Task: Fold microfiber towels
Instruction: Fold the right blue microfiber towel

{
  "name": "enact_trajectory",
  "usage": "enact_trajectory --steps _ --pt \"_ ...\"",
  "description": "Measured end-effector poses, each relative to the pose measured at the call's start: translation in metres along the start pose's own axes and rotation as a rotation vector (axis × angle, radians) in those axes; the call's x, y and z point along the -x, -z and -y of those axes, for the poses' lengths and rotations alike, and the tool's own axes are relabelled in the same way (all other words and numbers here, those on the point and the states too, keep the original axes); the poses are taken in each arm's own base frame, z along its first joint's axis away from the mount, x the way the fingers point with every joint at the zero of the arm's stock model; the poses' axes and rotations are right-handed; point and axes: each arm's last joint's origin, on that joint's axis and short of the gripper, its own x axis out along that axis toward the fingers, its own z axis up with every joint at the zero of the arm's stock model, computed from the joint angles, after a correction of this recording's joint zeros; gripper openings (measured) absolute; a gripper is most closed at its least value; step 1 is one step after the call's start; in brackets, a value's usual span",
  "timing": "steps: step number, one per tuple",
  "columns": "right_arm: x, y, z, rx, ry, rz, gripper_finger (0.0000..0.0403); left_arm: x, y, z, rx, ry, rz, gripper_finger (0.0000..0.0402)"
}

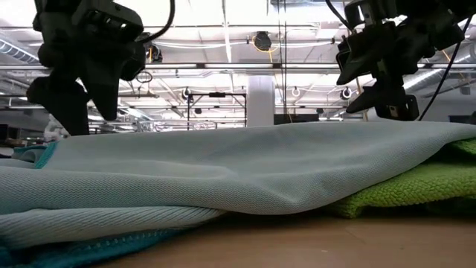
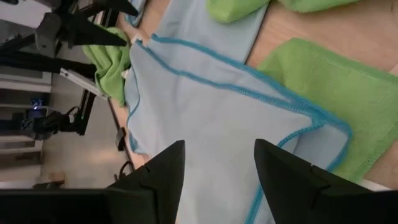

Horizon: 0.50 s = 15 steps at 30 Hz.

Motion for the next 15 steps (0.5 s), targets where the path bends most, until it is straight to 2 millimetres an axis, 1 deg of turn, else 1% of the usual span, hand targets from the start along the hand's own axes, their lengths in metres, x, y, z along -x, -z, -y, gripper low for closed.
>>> enact_trajectory --steps 6,11,15 --pt "0.000 0.002 0.003 -0.005 0.020 -0.039 0.0185 -0.012 -0.004 0.003 -0.031 0.029 -0.042 0.0262" --pt "0.000 0.002 0.003 -0.005 0.018 -0.043 0.0185 -0.019 -0.004 0.001 -0.021 -0.006 -0.062 0.0225" --pt "0.000 0.002 0.003 -0.005 0.019 -0.043 0.0185 -0.023 -0.002 -0.001 0.011 -0.038 -0.097 0.0209"
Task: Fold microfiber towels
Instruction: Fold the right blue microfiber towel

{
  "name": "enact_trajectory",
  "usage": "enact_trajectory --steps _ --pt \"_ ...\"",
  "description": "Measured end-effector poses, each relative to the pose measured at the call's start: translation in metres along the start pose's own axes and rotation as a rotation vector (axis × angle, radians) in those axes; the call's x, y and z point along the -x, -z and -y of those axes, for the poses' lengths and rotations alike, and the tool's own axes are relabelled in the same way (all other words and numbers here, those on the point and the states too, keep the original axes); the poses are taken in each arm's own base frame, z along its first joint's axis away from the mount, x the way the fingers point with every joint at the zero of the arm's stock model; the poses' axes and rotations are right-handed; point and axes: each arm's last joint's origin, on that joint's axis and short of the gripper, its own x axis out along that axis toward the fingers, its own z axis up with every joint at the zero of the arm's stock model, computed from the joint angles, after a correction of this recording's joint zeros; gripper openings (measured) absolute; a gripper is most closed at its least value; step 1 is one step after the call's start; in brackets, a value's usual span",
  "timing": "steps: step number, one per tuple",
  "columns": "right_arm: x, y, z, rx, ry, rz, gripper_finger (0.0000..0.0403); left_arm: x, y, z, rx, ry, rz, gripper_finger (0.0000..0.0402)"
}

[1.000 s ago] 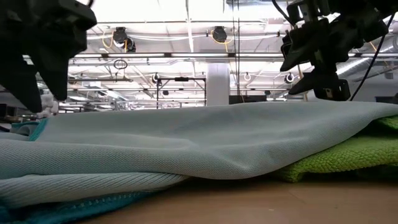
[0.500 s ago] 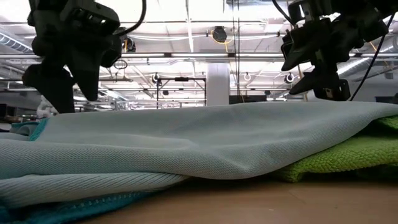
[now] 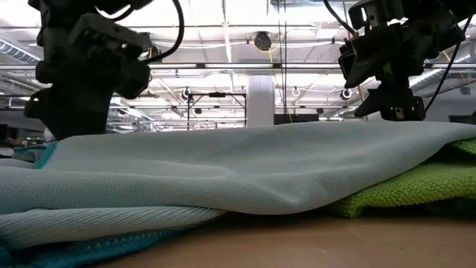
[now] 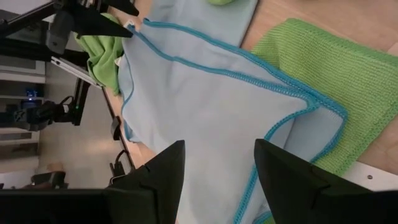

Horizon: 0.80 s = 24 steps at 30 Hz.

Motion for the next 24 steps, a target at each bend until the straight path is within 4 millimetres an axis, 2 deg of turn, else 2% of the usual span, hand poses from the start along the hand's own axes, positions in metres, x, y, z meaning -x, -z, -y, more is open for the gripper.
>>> enact_trajectory --steps 10,13,16,22,24 --pt "0.0002 -0.0010 0.0005 0.006 0.002 0.003 0.0185 -0.0029 0.0006 0.0029 0.015 0.035 -0.051 0.0226" --pt "0.0003 -0.0017 0.0008 0.012 0.003 0.006 0.0185 -0.0029 0.0018 0.0032 0.007 0.043 -0.078 0.0214" --pt "0.0004 -0.0026 0.0012 0.017 0.004 0.009 0.0185 -0.0030 0.0034 0.0038 -0.030 0.046 -0.082 0.0168" --pt "0.0004 -0.0026 0.0012 0.022 0.004 0.009 0.0185 -0.0029 0.0032 0.0046 -0.071 0.056 -0.082 0.0021" --pt "0.0004 -0.0026 0.0012 0.022 0.004 0.009 0.0185 -0.0028 0.0030 0.0053 -0.071 0.064 -0.079 0.0011"
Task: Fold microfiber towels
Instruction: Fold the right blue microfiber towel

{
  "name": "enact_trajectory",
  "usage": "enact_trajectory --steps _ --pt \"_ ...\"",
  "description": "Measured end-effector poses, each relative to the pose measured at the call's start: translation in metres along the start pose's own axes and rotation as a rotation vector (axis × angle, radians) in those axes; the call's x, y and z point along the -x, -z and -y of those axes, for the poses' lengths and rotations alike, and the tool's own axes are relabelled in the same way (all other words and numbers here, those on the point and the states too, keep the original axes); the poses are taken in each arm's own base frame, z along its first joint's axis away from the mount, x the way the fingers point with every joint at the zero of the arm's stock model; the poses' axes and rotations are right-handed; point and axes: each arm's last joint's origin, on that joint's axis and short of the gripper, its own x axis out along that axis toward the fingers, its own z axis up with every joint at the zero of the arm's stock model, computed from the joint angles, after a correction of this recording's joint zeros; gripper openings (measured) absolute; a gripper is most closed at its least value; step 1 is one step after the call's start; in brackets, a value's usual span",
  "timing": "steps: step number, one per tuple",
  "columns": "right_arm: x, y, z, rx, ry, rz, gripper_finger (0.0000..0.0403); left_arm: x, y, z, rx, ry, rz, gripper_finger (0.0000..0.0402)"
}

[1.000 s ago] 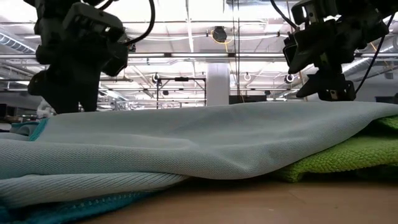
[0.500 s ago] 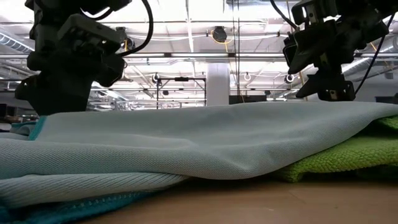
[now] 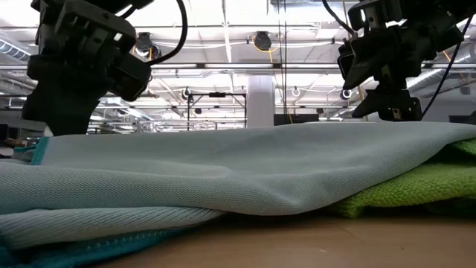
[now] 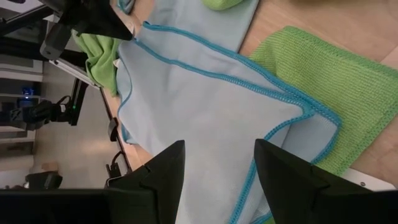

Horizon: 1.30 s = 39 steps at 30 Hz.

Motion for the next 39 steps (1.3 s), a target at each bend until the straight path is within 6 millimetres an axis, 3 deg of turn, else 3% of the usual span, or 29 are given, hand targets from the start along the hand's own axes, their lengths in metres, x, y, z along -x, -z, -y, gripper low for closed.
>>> enact_trajectory --steps 5,17,25,32,39 --pt "0.000 0.001 0.000 0.005 -0.010 -0.022 0.0185 0.006 0.000 0.002 -0.002 0.032 0.012 0.0004" --pt "0.000 0.002 0.003 0.005 0.026 -0.040 0.0185 0.049 0.003 -0.005 0.036 0.027 0.243 0.0001" --pt "0.000 0.003 0.004 0.003 0.032 -0.044 0.0185 0.051 0.004 -0.008 0.019 -0.025 0.300 0.0001" --pt "-0.002 0.001 0.015 -0.161 0.102 -0.104 0.0185 0.050 0.006 -0.007 0.007 -0.030 0.316 0.0001" --pt "-0.018 -0.011 0.024 -0.321 0.103 -0.139 0.0188 0.051 0.006 -0.007 -0.010 -0.030 0.318 0.0000"
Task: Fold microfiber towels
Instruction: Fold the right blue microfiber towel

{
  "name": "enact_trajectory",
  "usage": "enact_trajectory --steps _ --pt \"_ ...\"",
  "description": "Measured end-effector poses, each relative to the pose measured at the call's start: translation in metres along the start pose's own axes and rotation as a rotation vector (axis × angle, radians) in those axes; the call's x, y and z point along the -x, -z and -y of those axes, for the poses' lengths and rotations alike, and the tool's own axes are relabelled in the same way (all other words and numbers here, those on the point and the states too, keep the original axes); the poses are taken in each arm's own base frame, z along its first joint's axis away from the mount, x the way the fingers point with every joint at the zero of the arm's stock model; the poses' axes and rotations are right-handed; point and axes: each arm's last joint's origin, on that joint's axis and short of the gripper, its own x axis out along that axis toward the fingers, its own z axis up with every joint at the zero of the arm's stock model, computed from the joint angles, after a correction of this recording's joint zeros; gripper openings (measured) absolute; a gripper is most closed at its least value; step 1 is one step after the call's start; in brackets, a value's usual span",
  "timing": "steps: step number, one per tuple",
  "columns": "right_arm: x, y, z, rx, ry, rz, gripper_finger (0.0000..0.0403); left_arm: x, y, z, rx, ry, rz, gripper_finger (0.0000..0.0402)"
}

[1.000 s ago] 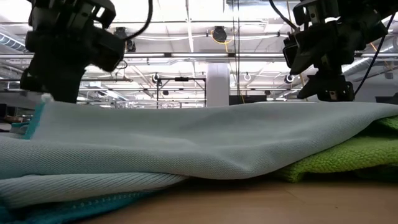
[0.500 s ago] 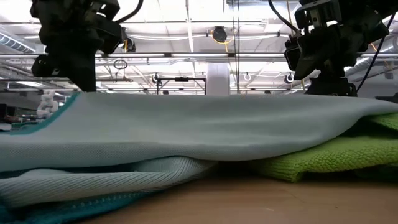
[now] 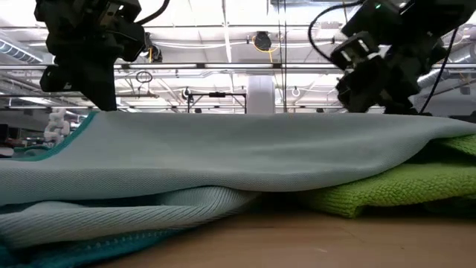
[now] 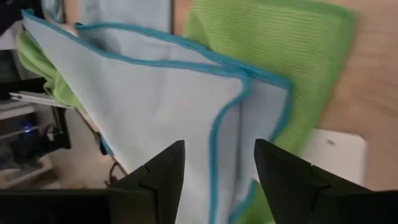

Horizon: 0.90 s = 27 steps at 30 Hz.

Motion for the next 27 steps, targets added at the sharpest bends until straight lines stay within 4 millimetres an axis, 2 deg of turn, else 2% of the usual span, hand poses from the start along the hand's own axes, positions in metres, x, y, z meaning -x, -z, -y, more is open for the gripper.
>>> enact_trajectory --steps 4,9,27 --pt "-0.014 -0.003 0.008 -0.005 0.046 -0.095 0.0196 0.000 -0.001 0.001 0.003 0.013 0.009 0.0000" --pt "-0.025 -0.007 0.007 0.024 0.017 -0.088 0.0201 0.000 -0.001 0.002 0.007 0.016 0.010 0.0000" --pt "-0.018 -0.021 0.004 0.014 -0.036 -0.029 0.0168 0.000 -0.001 0.002 0.000 0.021 0.020 0.0000"
